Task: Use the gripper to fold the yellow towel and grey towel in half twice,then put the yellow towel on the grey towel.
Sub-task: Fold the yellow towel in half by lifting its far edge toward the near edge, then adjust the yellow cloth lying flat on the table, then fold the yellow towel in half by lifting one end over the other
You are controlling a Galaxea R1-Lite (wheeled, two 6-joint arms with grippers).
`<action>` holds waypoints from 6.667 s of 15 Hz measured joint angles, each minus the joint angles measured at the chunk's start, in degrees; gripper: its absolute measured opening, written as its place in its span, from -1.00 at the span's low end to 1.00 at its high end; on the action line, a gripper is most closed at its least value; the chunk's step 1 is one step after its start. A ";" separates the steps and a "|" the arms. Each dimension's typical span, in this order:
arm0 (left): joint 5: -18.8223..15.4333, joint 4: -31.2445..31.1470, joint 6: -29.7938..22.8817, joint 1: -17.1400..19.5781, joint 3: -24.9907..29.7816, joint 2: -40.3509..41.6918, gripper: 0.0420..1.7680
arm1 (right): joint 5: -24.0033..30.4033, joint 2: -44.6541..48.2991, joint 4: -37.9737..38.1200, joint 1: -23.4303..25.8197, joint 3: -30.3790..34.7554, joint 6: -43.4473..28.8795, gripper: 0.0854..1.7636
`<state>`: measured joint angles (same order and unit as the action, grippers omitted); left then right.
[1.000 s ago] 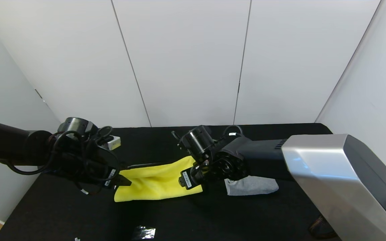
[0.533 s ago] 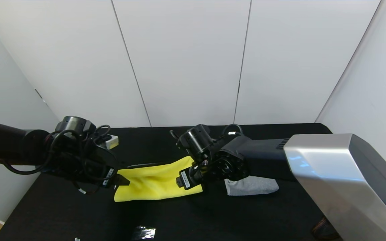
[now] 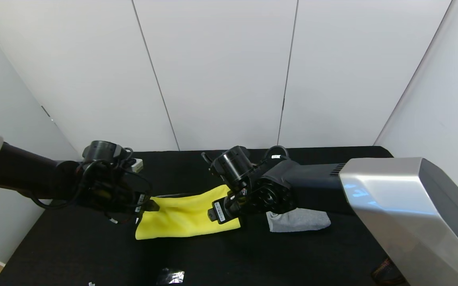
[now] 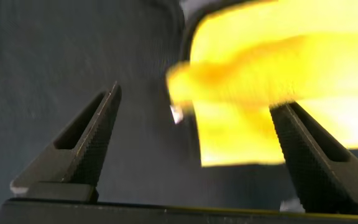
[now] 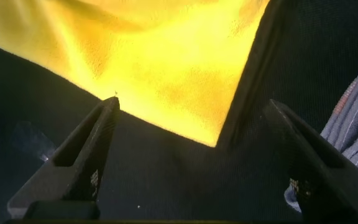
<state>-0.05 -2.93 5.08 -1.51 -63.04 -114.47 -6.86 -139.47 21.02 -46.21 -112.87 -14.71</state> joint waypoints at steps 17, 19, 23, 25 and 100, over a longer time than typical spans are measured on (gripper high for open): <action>2.39 -0.29 -9.13 -0.28 0.11 -1.63 0.93 | -2.61 4.19 6.16 -0.91 0.91 -2.85 0.92; 1.94 -5.33 -8.53 -0.20 -0.07 -1.05 0.93 | -2.63 6.89 10.29 -1.38 1.27 -2.85 0.92; -3.15 -8.20 -7.73 -0.20 -0.63 -0.72 0.94 | -2.66 13.02 12.02 -1.83 7.23 -2.74 0.92; -4.52 -8.27 -7.42 -0.27 -0.88 -1.02 0.94 | -2.52 16.63 12.02 -1.50 11.34 -2.52 0.93; 4.29 -18.01 10.22 -0.17 -4.27 8.29 -0.90 | 12.89 36.02 10.09 16.37 27.45 7.44 0.94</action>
<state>4.24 -20.93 15.30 -1.68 -67.30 -106.18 6.02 -103.45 31.11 -29.84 -85.42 -7.28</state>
